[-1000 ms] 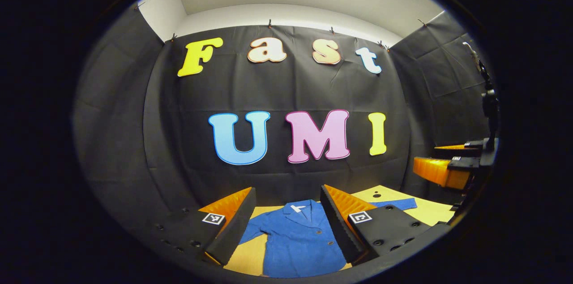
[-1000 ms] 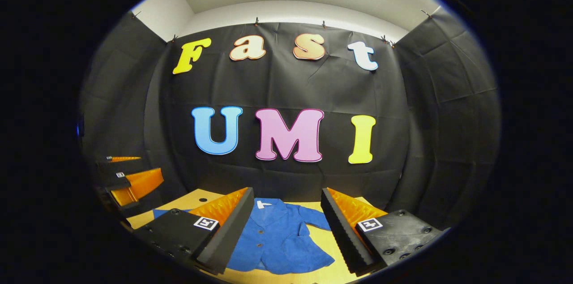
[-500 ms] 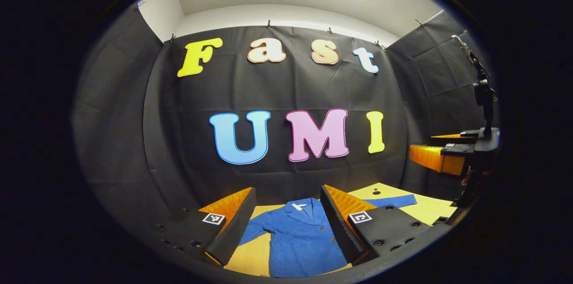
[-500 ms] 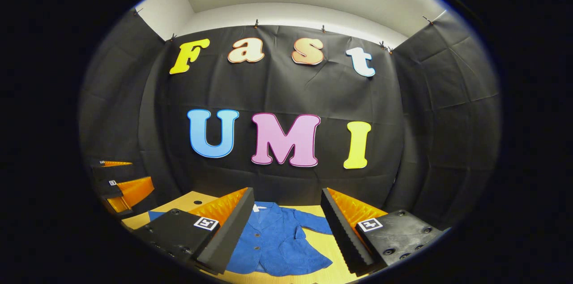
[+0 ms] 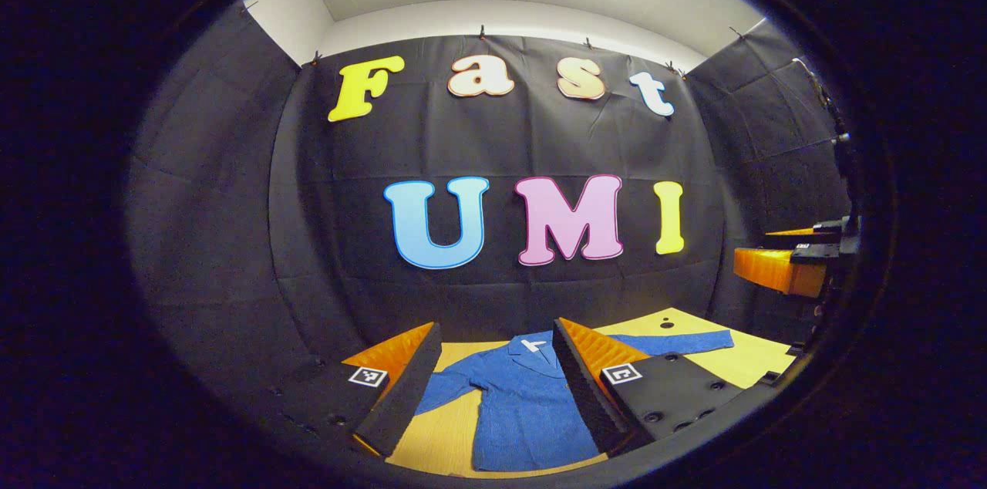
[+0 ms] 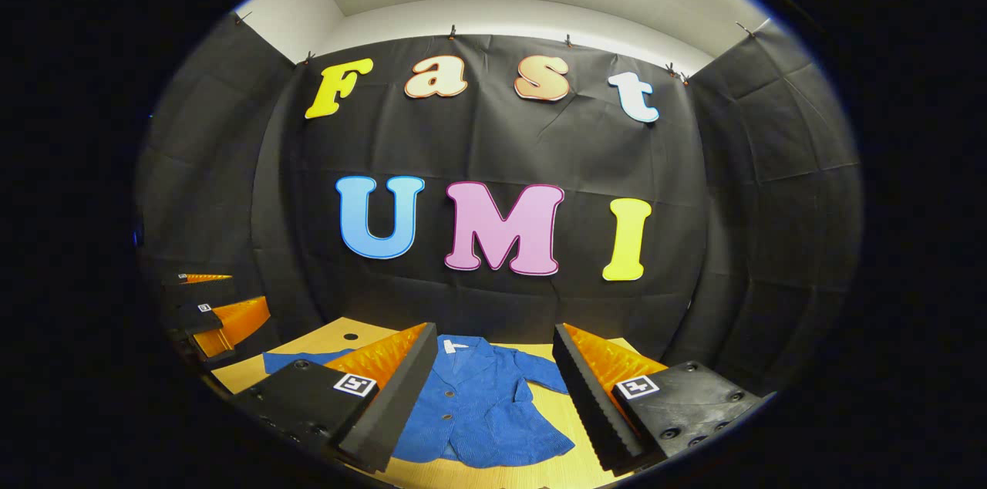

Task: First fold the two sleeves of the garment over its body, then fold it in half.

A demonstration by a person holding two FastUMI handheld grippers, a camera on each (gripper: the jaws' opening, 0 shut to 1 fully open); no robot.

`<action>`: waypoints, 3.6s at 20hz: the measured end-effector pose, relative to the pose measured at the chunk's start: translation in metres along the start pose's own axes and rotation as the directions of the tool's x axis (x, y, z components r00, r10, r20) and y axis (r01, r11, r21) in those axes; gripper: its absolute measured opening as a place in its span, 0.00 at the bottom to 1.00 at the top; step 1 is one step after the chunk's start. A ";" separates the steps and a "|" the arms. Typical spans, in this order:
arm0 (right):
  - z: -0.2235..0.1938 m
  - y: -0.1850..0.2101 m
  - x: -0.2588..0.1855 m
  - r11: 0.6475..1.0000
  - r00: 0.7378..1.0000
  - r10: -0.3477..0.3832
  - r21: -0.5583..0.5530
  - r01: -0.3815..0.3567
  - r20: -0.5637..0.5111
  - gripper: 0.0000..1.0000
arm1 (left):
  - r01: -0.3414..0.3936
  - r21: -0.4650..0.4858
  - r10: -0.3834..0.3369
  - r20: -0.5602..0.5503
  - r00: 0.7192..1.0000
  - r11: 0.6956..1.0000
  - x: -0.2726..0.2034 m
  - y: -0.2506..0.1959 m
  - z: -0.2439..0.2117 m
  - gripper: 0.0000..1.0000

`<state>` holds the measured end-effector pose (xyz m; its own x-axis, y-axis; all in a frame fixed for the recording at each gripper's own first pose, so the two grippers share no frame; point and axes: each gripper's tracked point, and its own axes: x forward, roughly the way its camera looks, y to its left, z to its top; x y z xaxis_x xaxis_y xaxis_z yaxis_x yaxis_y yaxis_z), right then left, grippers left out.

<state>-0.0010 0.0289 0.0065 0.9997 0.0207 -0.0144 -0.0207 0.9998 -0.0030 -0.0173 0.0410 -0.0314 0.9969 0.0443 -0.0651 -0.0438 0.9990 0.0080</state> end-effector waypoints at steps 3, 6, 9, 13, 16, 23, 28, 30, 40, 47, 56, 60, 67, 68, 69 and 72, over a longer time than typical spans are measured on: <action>-0.007 -0.002 0.007 1.000 1.000 0.021 0.020 -0.021 -0.016 0.96 | -0.017 -0.034 0.017 -0.009 1.000 0.999 0.003 -0.004 0.003 0.83; -0.012 -0.001 0.015 0.998 0.999 0.046 0.039 -0.045 -0.028 0.96 | 0.004 -0.051 -0.006 -0.029 1.000 0.999 0.009 -0.023 -0.001 0.83; -0.010 0.003 0.029 0.996 0.997 0.078 0.045 -0.077 -0.020 0.96 | 0.012 -0.031 -0.013 -0.027 1.000 0.999 0.013 -0.038 0.001 0.83; -0.024 0.000 0.058 0.994 0.993 0.108 0.038 -0.106 -0.041 0.96 | 0.012 -0.010 -0.012 -0.020 1.000 1.000 0.020 -0.055 0.002 0.83; -0.040 -0.008 0.087 0.994 0.991 0.109 0.016 -0.109 -0.072 0.96 | 0.018 -0.014 -0.019 -0.027 0.999 1.000 0.029 -0.071 -0.001 0.83; -0.091 -0.045 0.172 0.993 0.984 0.115 -0.012 -0.117 -0.137 0.96 | -0.054 0.003 0.054 -0.044 0.998 0.999 0.049 -0.089 -0.011 0.83; -0.133 -0.100 0.224 0.998 0.978 0.036 -0.035 -0.044 -0.206 0.97 | -0.102 0.013 0.103 -0.071 0.992 0.995 0.065 -0.098 -0.015 0.83; -0.151 -0.125 0.240 0.999 0.973 -0.007 -0.043 -0.003 -0.230 0.96 | -0.106 0.019 0.107 -0.083 0.991 0.994 0.073 -0.105 -0.016 0.83; -0.269 -0.263 0.269 0.950 0.832 -0.284 -0.021 0.312 -0.476 0.97 | -0.007 0.020 0.010 -0.159 0.987 1.000 0.122 -0.157 -0.029 0.83; -0.362 -0.384 0.221 0.828 0.565 -0.450 -0.085 0.555 -0.691 0.98 | 0.082 0.033 -0.074 -0.206 0.976 0.996 0.141 -0.197 -0.045 0.83; -0.425 -0.419 0.188 0.742 0.390 -0.369 -0.016 0.670 -0.844 0.99 | 0.108 0.001 -0.105 -0.249 0.963 0.994 0.159 -0.212 -0.057 0.83; -0.415 -0.421 0.188 0.762 0.411 -0.348 0.000 0.647 -0.843 0.84 | 0.109 0.006 -0.105 -0.229 0.968 0.994 0.165 -0.210 -0.052 0.83; -0.417 -0.402 0.198 0.766 0.460 -0.247 0.119 0.632 -0.853 0.05 | 0.055 -0.011 -0.056 -0.243 0.968 0.998 0.154 -0.186 -0.058 0.83; -0.416 -0.397 0.201 0.764 0.470 -0.223 0.146 0.628 -0.854 0.05 | 0.044 -0.012 -0.046 -0.247 0.968 0.999 0.153 -0.182 -0.058 0.83; -0.410 -0.392 0.205 0.761 0.488 -0.214 0.168 0.626 -0.846 0.05 | 0.034 -0.013 -0.036 -0.252 0.967 0.999 0.152 -0.177 -0.060 0.83; -0.376 -0.381 0.238 0.771 0.587 -0.237 0.218 0.599 -0.774 0.05 | 0.003 -0.015 -0.007 -0.253 0.968 1.000 0.149 -0.163 -0.061 0.84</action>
<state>0.2396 -0.3485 -0.3713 0.5806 -0.2270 -0.7819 0.5855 0.7838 0.2071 0.1343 -0.1153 -0.1030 0.9483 0.0372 -0.3152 -0.0415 0.9991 -0.0070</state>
